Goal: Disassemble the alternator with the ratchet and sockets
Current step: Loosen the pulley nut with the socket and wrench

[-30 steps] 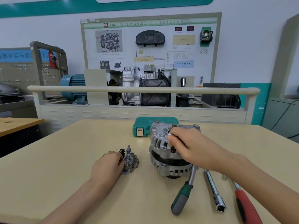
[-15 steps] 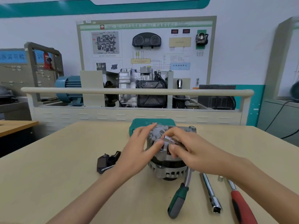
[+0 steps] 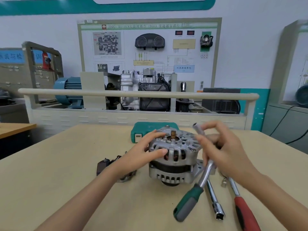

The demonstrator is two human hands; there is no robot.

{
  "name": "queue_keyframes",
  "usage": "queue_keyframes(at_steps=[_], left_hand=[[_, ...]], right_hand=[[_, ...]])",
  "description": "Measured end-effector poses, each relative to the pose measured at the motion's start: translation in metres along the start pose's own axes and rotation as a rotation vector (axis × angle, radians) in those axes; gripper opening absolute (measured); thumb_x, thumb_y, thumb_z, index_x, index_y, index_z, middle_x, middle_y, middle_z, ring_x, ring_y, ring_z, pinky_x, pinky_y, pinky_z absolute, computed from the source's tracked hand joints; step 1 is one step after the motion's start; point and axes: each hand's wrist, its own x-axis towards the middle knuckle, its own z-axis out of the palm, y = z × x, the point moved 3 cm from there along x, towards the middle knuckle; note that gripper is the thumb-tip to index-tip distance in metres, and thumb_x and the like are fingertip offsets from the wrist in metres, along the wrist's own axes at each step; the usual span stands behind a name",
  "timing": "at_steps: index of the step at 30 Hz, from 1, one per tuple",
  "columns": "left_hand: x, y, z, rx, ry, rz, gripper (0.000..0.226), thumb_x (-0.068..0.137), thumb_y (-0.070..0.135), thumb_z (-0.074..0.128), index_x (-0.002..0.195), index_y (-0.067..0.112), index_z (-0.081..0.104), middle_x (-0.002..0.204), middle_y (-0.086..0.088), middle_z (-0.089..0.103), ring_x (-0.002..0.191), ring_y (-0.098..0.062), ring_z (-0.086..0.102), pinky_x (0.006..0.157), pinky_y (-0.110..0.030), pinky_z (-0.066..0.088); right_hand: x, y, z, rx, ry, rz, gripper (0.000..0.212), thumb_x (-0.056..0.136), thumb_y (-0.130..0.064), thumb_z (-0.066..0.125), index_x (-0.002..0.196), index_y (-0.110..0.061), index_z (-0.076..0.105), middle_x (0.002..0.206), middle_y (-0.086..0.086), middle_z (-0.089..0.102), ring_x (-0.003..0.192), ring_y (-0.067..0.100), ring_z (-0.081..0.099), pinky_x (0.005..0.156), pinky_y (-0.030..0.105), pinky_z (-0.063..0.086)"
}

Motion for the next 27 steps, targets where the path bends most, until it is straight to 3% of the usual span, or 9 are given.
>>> queue_keyframes(at_steps=[5, 9, 12, 14, 16, 18, 20, 24, 27], left_hand=[[-0.001, -0.010, -0.002, -0.126, 0.101, 0.017, 0.038, 0.092, 0.036, 0.055, 0.123, 0.055, 0.045, 0.135, 0.018, 0.048, 0.121, 0.000, 0.049, 0.091, -0.014, 0.047], [-0.004, -0.023, 0.000, -0.265, 0.182, -0.012, 0.034, 0.096, 0.027, 0.050, 0.123, 0.048, 0.049, 0.133, 0.018, 0.052, 0.124, -0.004, 0.049, 0.103, -0.026, 0.043], [-0.001, -0.025, 0.002, -0.280, 0.220, -0.056, 0.032, 0.099, 0.028, 0.045, 0.123, 0.048, 0.049, 0.138, 0.016, 0.049, 0.130, -0.007, 0.044, 0.111, -0.038, 0.035], [0.000, -0.025, 0.002, -0.296, 0.226, -0.069, 0.033, 0.099, 0.028, 0.044, 0.125, 0.047, 0.049, 0.137, 0.017, 0.050, 0.129, -0.007, 0.044, 0.112, -0.039, 0.034], [0.000, -0.025, 0.002, -0.308, 0.231, -0.068, 0.034, 0.099, 0.026, 0.046, 0.128, 0.043, 0.050, 0.137, 0.017, 0.051, 0.129, -0.007, 0.045, 0.112, -0.038, 0.034], [-0.002, -0.024, 0.003, -0.300, 0.254, -0.059, 0.034, 0.098, 0.024, 0.047, 0.126, 0.043, 0.051, 0.135, 0.017, 0.052, 0.126, -0.003, 0.047, 0.110, -0.034, 0.036], [-0.004, -0.019, 0.004, -0.266, 0.282, -0.031, 0.033, 0.098, 0.022, 0.047, 0.117, 0.049, 0.052, 0.128, 0.021, 0.055, 0.117, 0.007, 0.050, 0.103, -0.023, 0.040], [-0.007, 0.001, 0.000, -0.181, 0.310, 0.064, 0.031, 0.099, 0.020, 0.044, 0.111, 0.044, 0.058, 0.119, 0.022, 0.058, 0.104, 0.007, 0.053, 0.085, -0.010, 0.041], [-0.007, 0.021, -0.003, -0.169, 0.279, 0.114, 0.031, 0.098, 0.022, 0.045, 0.101, 0.045, 0.067, 0.109, 0.026, 0.065, 0.106, 0.010, 0.053, 0.086, -0.006, 0.039]], right_hand=[[0.027, 0.007, -0.029, 0.029, 0.030, 0.234, 0.023, 0.081, -0.028, 0.063, 0.086, -0.009, 0.051, 0.047, 0.002, 0.057, 0.036, 0.016, 0.052, 0.040, 0.020, 0.044], [0.034, 0.010, -0.031, -0.002, -0.205, 0.371, 0.026, 0.076, -0.033, 0.066, 0.084, -0.011, 0.054, 0.049, 0.000, 0.058, 0.041, 0.013, 0.052, 0.046, 0.020, 0.046], [0.039, 0.003, -0.017, -0.211, -0.449, 0.305, 0.019, 0.081, -0.030, 0.068, 0.082, -0.015, 0.056, 0.064, 0.000, 0.065, 0.044, 0.011, 0.057, 0.047, 0.021, 0.050], [0.044, -0.003, -0.003, -0.333, -0.577, 0.241, 0.016, 0.083, -0.026, 0.068, 0.080, -0.015, 0.057, 0.072, 0.006, 0.066, 0.046, 0.015, 0.060, 0.047, 0.031, 0.054], [0.051, -0.007, 0.012, -0.474, -0.678, 0.203, 0.018, 0.083, -0.027, 0.068, 0.076, -0.016, 0.057, 0.072, 0.007, 0.064, 0.056, 0.019, 0.062, 0.059, 0.043, 0.056], [0.060, -0.011, 0.022, -0.634, -0.747, 0.160, 0.020, 0.084, -0.031, 0.068, 0.072, -0.021, 0.054, 0.069, 0.000, 0.059, 0.063, 0.014, 0.059, 0.068, 0.034, 0.054], [0.070, -0.017, 0.028, -0.739, -0.807, 0.164, 0.024, 0.084, -0.030, 0.067, 0.069, -0.022, 0.051, 0.064, -0.004, 0.055, 0.058, 0.011, 0.057, 0.063, 0.025, 0.053], [0.086, -0.026, 0.031, -0.845, -0.940, 0.256, 0.022, 0.081, -0.026, 0.071, 0.069, -0.017, 0.054, 0.063, -0.003, 0.054, 0.044, 0.005, 0.057, 0.050, 0.032, 0.057], [0.094, -0.029, 0.032, -0.917, -1.028, 0.283, 0.021, 0.079, -0.028, 0.072, 0.069, -0.018, 0.057, 0.066, -0.003, 0.057, 0.054, 0.008, 0.057, 0.066, 0.040, 0.059]])
